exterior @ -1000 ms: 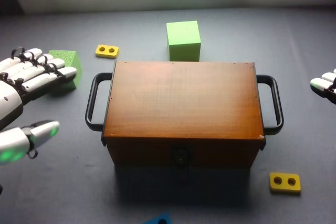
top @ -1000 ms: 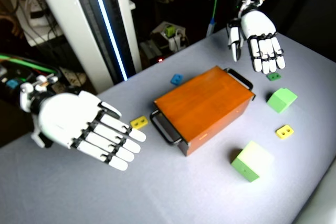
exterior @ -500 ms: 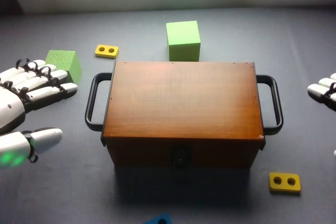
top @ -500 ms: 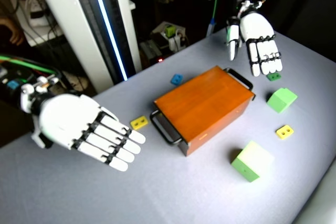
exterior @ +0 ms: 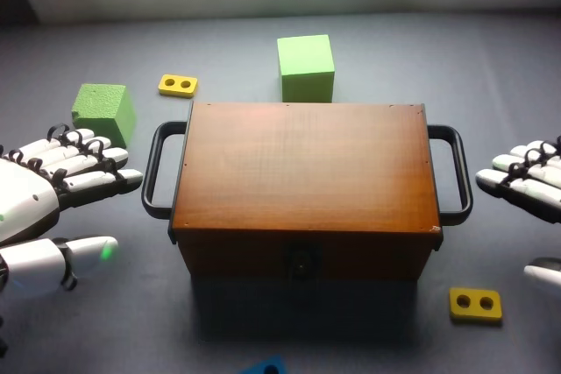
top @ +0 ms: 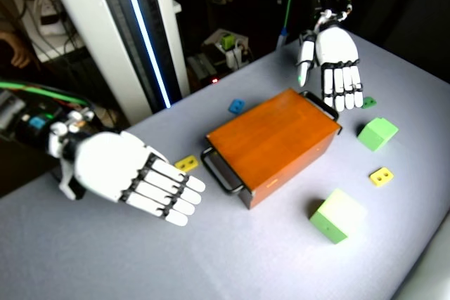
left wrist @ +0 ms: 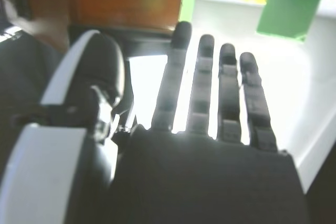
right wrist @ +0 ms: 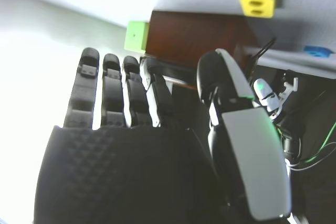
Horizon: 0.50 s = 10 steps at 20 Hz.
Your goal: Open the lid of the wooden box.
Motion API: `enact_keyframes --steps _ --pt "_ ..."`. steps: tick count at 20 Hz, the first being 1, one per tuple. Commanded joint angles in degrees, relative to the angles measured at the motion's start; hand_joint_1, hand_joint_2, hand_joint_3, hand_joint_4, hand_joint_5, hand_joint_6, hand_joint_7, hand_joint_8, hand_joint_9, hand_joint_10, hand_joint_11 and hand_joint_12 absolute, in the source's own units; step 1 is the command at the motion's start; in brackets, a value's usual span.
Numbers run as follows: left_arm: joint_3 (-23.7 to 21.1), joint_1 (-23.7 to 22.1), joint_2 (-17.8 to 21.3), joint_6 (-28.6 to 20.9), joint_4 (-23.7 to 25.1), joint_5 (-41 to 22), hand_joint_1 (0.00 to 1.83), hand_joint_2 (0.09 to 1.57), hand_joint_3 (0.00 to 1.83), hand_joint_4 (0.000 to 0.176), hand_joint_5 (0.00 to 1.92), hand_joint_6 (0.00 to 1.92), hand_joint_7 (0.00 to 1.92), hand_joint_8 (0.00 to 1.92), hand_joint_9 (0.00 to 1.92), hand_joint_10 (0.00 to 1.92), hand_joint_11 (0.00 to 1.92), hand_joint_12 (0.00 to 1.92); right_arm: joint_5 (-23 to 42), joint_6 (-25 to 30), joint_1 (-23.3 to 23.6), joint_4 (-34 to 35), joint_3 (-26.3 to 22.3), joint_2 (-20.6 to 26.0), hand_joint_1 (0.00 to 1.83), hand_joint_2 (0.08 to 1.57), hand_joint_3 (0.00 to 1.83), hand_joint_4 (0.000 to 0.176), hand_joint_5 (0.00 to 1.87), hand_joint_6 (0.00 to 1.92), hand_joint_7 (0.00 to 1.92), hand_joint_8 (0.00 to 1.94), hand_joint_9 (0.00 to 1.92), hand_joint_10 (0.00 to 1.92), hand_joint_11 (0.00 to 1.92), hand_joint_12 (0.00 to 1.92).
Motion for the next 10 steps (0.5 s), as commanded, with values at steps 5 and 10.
enact_keyframes --steps 5,10 --pt "0.43 -1.13 -0.84 -1.48 1.36 -5.52 0.05 1.45 0.00 0.000 0.27 0.01 0.12 0.00 0.04 0.01 0.00 0.00 3.36 0.57 2.17 -1.96 1.16 -1.29 0.62 1.40 0.00 0.000 0.09 0.01 0.00 0.00 0.00 0.00 0.00 0.00" --pt "0.49 -1.40 -1.15 -2.48 2.62 -5.41 0.07 1.44 0.00 0.000 0.26 0.00 0.11 0.00 0.01 0.00 0.00 0.00 2.71 1.74 3.43 -3.42 2.00 -2.38 0.62 1.40 0.00 0.000 0.07 0.00 0.00 0.00 0.00 0.00 0.00 0.00"
